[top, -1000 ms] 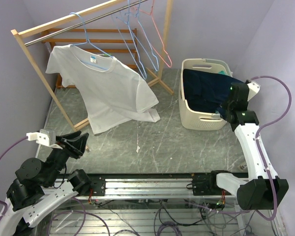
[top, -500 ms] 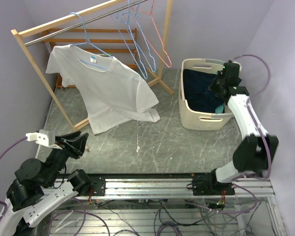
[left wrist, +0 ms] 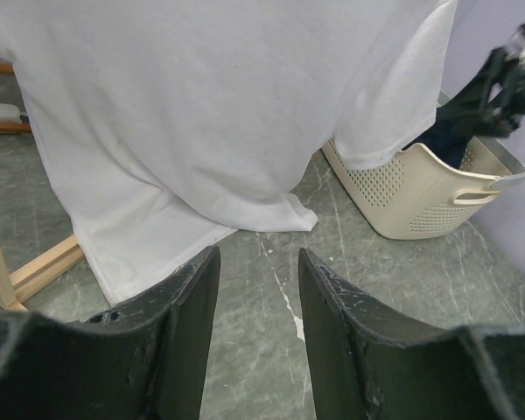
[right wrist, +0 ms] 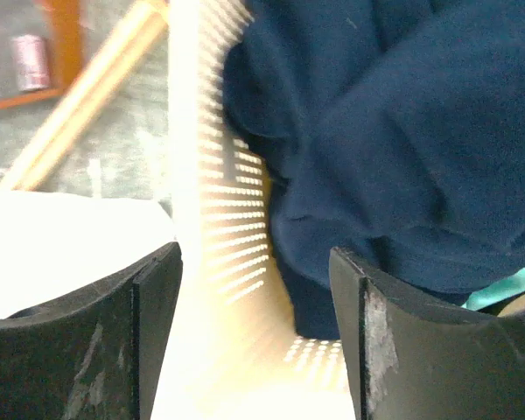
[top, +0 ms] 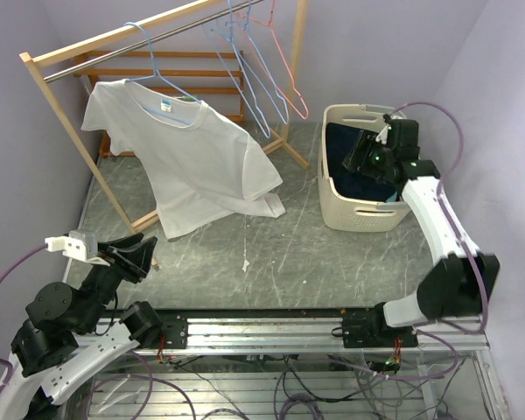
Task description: Remove the t-shirt from the hanger
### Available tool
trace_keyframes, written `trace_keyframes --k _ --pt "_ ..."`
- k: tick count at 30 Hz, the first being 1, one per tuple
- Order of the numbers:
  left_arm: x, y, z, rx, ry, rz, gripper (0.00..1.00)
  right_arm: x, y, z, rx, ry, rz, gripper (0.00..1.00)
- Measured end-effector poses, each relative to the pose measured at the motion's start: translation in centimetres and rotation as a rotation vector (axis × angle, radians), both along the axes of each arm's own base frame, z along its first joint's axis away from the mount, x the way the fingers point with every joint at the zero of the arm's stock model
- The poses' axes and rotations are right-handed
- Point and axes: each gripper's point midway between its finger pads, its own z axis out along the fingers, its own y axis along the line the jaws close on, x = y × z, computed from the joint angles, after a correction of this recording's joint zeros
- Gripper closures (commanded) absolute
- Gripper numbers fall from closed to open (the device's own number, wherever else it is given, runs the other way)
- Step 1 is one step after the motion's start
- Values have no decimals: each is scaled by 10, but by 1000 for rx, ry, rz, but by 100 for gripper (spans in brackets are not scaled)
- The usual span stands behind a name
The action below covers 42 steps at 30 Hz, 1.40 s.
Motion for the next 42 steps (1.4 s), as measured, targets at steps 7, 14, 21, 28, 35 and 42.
trace_keyframes --k 7,14,21,28,35,42 --pt "0 0 0 0 0 0 48 -60 95 164 85 -482 351 68" --pt "0 0 0 0 0 2 48 -143 224 253 218 -732 897 52" --pt "1 2 0 -2 2 11 48 -119 291 256 155 -777 1043 54" --pt "1 3 -1 -7 7 19 47 -83 317 267 104 -817 1056 55" --pt "1 3 -2 -6 11 22 48 -83 326 274 109 -840 1081 57" --pt "2 4 -2 -4 12 26 48 -93 339 261 121 -812 1122 59"
